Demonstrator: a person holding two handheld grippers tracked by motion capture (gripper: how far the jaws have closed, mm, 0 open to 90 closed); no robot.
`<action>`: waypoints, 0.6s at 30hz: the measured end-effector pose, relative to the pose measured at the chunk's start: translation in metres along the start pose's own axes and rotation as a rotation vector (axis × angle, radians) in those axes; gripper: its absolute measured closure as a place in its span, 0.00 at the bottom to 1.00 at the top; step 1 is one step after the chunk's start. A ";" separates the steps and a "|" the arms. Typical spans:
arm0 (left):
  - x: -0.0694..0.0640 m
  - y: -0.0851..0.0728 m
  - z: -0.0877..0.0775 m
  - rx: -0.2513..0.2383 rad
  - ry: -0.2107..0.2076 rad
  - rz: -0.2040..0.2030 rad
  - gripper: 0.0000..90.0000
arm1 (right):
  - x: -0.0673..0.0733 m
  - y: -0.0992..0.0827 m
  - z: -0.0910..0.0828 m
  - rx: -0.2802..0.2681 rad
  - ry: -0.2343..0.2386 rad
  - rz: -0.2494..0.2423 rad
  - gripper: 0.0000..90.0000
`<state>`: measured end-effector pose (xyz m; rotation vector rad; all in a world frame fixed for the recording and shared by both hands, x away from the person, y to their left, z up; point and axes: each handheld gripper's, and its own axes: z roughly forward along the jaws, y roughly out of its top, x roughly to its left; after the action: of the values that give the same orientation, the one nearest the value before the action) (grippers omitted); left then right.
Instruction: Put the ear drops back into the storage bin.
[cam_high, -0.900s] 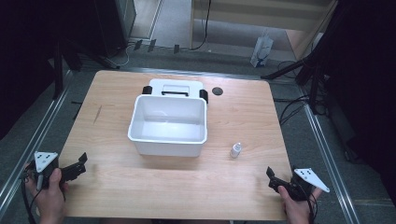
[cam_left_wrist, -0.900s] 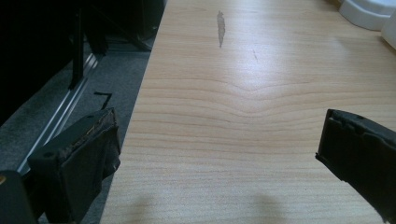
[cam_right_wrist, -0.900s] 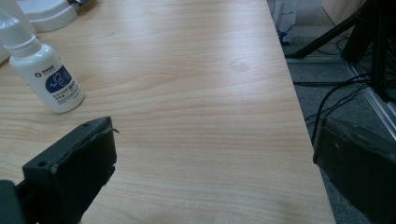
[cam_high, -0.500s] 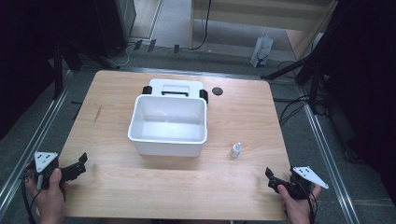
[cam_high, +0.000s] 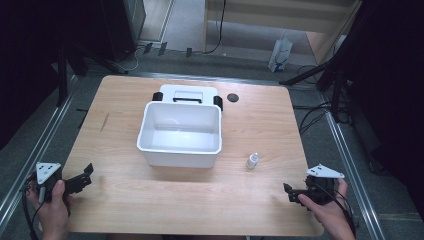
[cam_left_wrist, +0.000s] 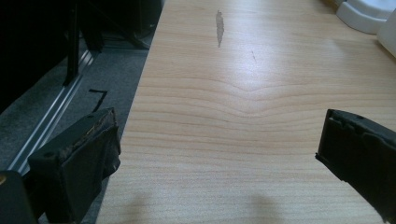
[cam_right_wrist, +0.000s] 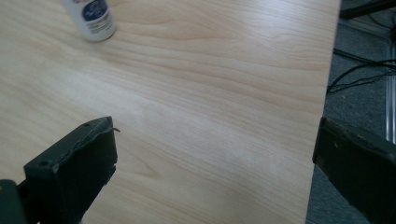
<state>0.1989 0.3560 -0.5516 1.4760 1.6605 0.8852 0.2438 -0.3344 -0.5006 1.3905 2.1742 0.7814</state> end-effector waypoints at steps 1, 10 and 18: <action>0.000 0.000 0.000 0.000 0.000 0.000 0.00 | 0.002 0.008 -0.002 0.035 0.016 -0.038 0.00; 0.000 0.000 0.001 0.006 0.000 -0.001 0.00 | 0.025 0.048 0.002 0.321 0.053 -0.280 0.00; -0.003 0.001 0.002 0.017 0.014 0.017 0.00 | 0.038 0.081 0.011 0.498 0.049 -0.371 0.12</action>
<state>0.2011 0.3534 -0.5517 1.5013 1.6718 0.8945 0.2898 -0.2701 -0.4577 1.1183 2.6741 0.1402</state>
